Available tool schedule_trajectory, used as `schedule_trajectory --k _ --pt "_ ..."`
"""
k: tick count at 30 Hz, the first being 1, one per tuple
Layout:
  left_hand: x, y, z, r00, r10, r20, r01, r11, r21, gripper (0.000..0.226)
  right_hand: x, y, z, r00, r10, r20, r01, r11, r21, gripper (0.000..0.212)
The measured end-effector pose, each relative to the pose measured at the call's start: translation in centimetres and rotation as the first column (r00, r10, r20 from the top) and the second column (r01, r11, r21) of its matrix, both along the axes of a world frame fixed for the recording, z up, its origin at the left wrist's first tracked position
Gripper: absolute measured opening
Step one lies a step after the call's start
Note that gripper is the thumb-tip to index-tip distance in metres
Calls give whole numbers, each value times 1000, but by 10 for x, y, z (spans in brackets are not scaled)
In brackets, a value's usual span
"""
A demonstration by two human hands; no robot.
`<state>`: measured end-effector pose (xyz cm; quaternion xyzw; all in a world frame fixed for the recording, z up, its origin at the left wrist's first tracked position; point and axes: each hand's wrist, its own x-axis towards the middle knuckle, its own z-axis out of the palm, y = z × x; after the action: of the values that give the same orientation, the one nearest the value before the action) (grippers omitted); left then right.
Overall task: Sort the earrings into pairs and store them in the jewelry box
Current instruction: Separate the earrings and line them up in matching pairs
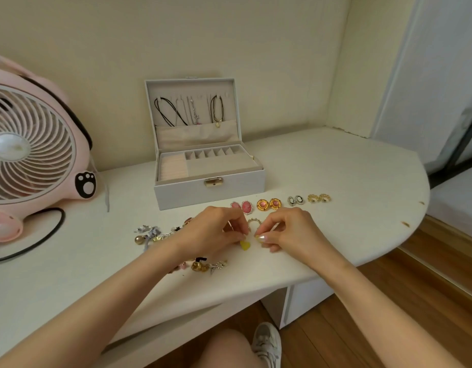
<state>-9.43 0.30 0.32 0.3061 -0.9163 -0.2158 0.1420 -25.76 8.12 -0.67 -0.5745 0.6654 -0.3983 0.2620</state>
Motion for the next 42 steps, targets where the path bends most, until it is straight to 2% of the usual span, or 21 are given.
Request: schedule_trajectory --k 5,11,15,18,24,42 --pt "0 3 -3 1000 7 -11 -7 1000 23 15 -1 -2 2 999 5 -44 -2 999 54 12" --pt "-1 3 -6 999 12 -39 -12 1000 -10 14 2 -4 2 989 -1 -147 8 999 45 17" --pt "2 2 -8 998 9 -60 -8 1000 8 20 -4 0 2 995 13 -103 -6 997 73 23" --pt "1 3 -9 998 11 -63 -11 1000 8 22 -2 0 2 991 22 -133 -14 998 62 22" --pt "0 3 -10 998 4 -70 -4 1000 -5 21 1 -3 1 982 22 -188 -14 999 44 20" --pt "10 1 -10 995 -17 -103 9 997 -74 17 1 -7 -3 983 31 -183 -29 999 13 17"
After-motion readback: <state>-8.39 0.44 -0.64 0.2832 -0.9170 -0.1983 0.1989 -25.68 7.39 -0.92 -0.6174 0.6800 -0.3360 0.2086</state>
